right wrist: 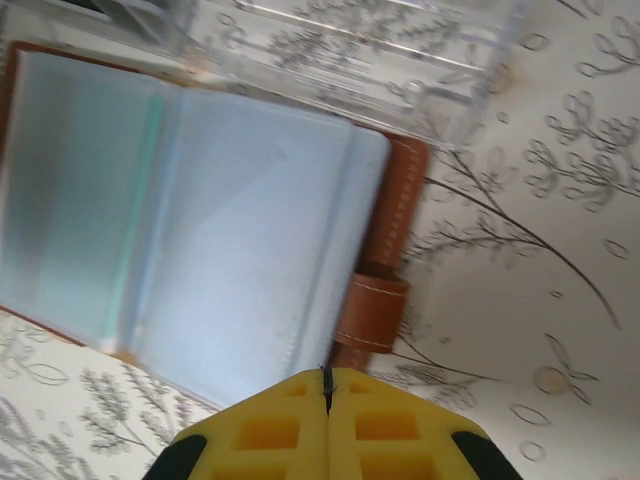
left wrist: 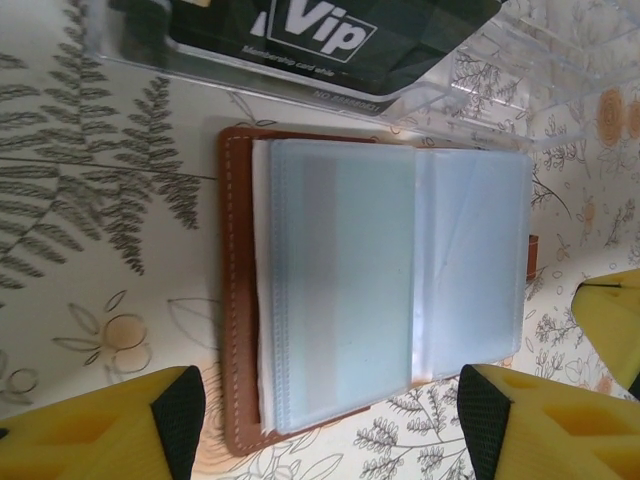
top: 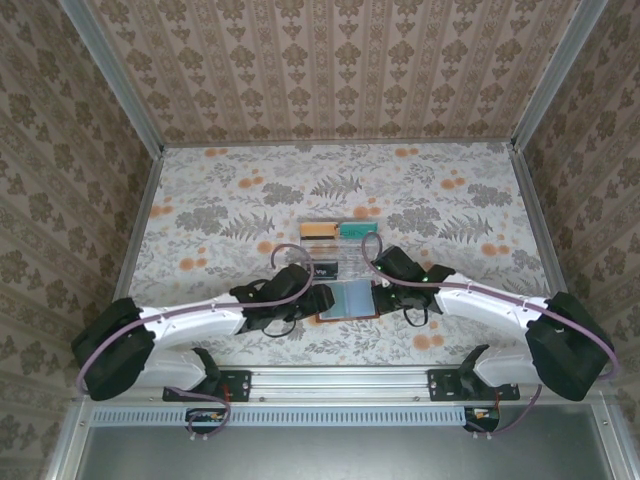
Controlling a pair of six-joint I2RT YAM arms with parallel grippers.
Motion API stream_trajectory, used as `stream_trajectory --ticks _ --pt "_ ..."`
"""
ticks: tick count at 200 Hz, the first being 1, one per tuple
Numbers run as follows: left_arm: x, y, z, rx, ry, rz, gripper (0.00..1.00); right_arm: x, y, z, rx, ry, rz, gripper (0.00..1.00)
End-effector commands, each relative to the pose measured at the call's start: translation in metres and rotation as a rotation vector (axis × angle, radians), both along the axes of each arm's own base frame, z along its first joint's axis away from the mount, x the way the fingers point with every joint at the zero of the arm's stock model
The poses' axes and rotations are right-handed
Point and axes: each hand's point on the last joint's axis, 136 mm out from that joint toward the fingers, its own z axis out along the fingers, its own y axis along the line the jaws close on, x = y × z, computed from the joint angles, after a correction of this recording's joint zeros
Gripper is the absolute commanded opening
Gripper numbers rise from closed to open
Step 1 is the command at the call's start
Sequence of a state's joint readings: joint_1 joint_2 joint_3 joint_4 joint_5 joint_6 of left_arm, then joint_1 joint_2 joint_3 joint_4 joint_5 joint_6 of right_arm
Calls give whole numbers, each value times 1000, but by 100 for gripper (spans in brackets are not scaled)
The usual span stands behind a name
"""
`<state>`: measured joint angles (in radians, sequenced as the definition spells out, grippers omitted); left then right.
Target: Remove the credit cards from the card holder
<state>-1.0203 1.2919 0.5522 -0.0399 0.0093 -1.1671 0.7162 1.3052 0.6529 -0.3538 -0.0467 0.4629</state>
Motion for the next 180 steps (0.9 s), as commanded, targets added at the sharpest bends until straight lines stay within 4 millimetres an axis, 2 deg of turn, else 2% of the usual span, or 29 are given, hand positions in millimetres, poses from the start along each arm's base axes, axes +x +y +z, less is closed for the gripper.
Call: stream_trajectory --ticks 1,39,44,73,180 --pt "4 -18 10 -49 -14 -22 67 8 18 2 79 17 -10 7" --pt "5 -26 5 -47 0 -35 66 9 21 -4 80 28 -7 7" --pt "4 -26 5 -49 1 -37 65 7 19 -14 57 52 -8 7" --pt "4 -29 1 -49 9 -47 63 4 18 -22 45 71 -10 7" --pt "0 -31 -16 -18 59 -59 63 2 19 -27 57 91 -14 7"
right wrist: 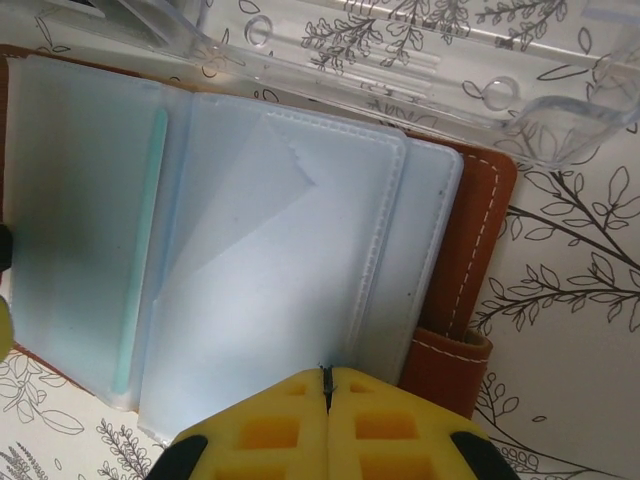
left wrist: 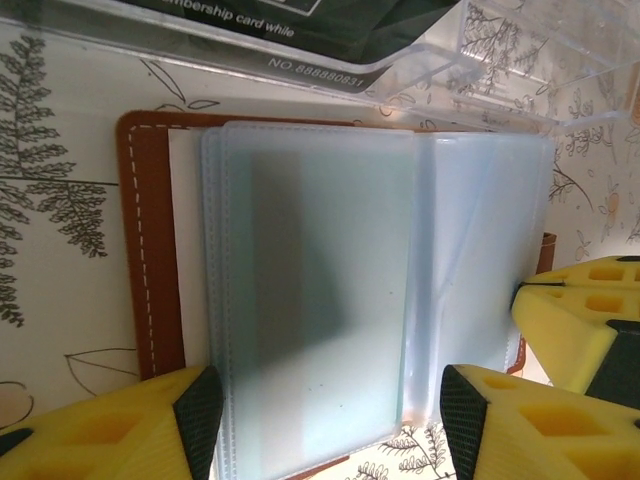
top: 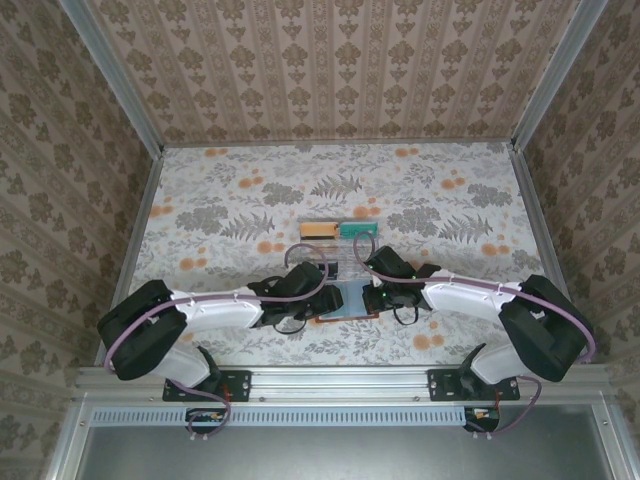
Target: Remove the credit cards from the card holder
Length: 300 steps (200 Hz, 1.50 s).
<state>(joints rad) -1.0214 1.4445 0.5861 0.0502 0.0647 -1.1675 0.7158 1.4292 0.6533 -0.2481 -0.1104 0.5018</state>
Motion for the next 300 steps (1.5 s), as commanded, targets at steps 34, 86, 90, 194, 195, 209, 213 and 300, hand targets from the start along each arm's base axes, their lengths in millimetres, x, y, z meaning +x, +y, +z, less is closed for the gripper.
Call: stream_trajectory --ticks 34,86,90,194,195,209,213,300 --pt "1 -22 16 -64 -19 -53 63 -2 4 -7 18 40 -11 7" --pt "2 -31 33 -98 -60 -85 63 -3 4 -9 16 47 -11 7" --pt "3 -32 34 -100 -62 -87 63 -3 3 -10 15 48 -11 7" --pt "2 -41 47 -73 -89 -133 72 -2 2 -9 9 45 -20 8" --pt "2 -42 47 -73 -89 -133 72 -2 2 -9 9 45 -20 8" --pt "1 -42 46 -75 -87 -137 73 -1 0 -7 -2 37 -27 8" --pt "1 -43 47 -78 -89 -136 73 -1 -1 -6 -2 32 -30 9" --pt "2 -82 48 -148 -82 -220 68 7 -41 34 26 -96 -183 23"
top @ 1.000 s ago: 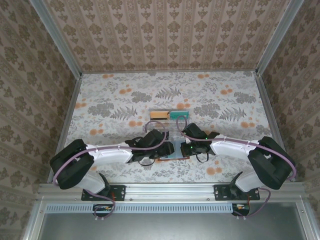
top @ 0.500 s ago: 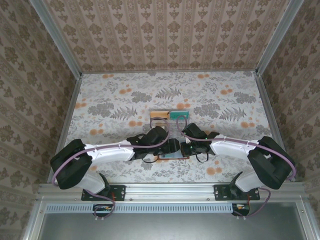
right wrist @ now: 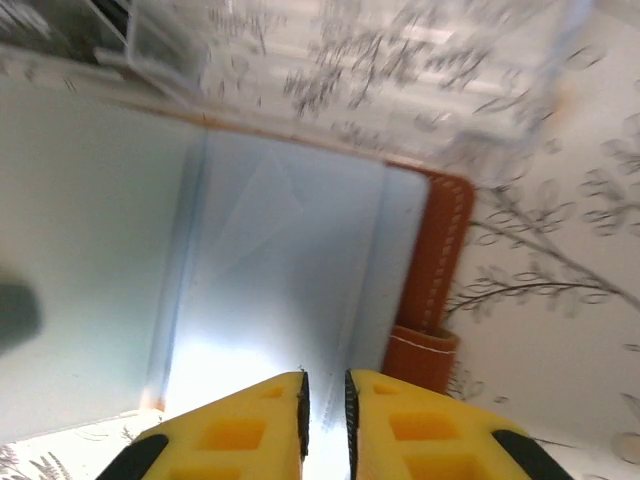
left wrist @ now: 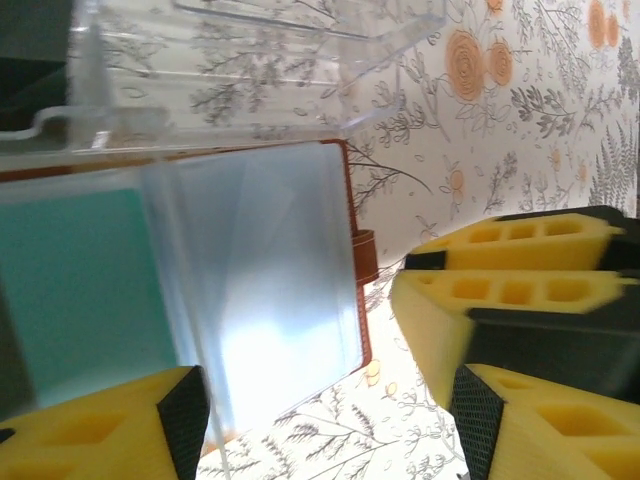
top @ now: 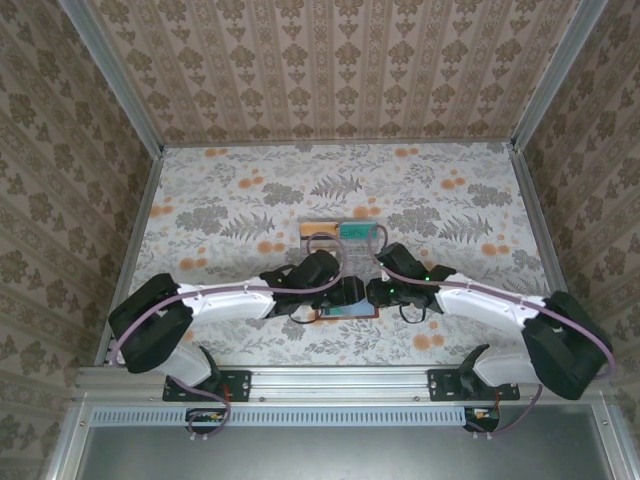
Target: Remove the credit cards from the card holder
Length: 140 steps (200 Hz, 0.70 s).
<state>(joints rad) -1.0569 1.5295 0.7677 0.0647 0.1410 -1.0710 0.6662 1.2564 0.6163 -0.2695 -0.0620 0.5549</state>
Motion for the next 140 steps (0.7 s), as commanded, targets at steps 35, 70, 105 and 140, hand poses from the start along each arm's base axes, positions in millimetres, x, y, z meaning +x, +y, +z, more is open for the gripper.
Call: stream_trajectory --ticks 35,70,105,140 --pt "-7 -35 -10 -55 31 -78 67 -8 -28 7 -25 -6 -83 26" --pt "-8 -32 -13 -58 33 -66 64 -8 -26 11 -7 -11 -78 26" --pt "-4 -10 5 -18 -22 -34 63 -7 -11 16 51 9 -46 26" --pt "-3 26 9 42 -49 26 61 -3 11 27 128 16 -1 26"
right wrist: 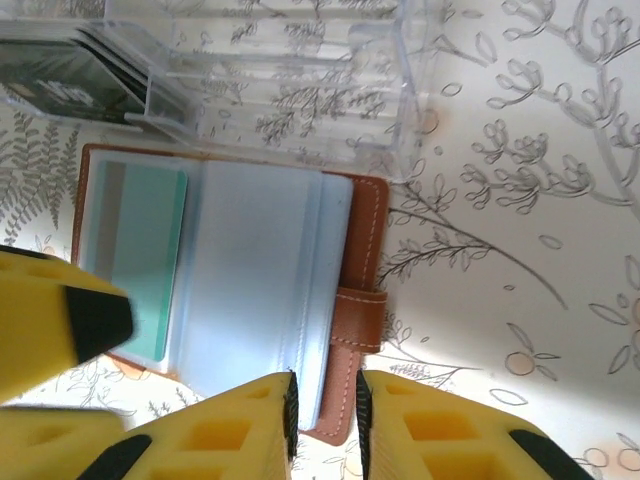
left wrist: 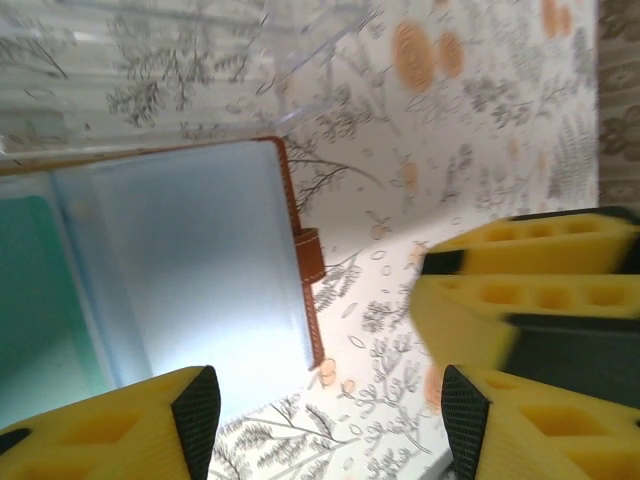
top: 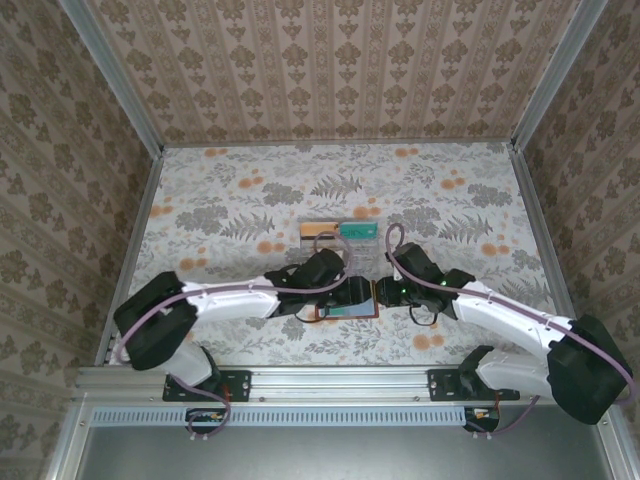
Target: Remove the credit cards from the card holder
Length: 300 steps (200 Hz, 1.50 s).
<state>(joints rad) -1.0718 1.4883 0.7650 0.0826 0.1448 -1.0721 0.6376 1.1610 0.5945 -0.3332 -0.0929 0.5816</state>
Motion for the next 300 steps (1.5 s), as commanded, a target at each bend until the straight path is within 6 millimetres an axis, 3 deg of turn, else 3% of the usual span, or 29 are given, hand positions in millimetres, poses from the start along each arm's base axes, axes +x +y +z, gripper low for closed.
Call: stream_trajectory --ticks 1,18,45,72,99,113,182,224,300 --pt "1 32 -9 93 -25 46 60 7 24 17 94 -5 33 27" --pt "1 51 -15 127 -17 85 54 8 37 22 121 2 58 26" --pt "1 72 -28 160 7 130 23 7 59 26 142 13 101 27" --pt "4 79 -37 175 19 135 0 7 76 19 179 55 102 26" --pt "8 79 -43 165 27 130 0 8 86 15 213 83 88 23" --pt "9 80 -47 164 35 133 0 7 89 2 205 125 79 22" --pt "6 85 -70 176 78 134 0 9 98 -19 218 195 52 24" --pt "3 90 -76 194 95 146 0 7 96 -34 190 230 38 26" --pt "1 85 -78 195 103 134 0 6 103 -42 214 258 47 23"
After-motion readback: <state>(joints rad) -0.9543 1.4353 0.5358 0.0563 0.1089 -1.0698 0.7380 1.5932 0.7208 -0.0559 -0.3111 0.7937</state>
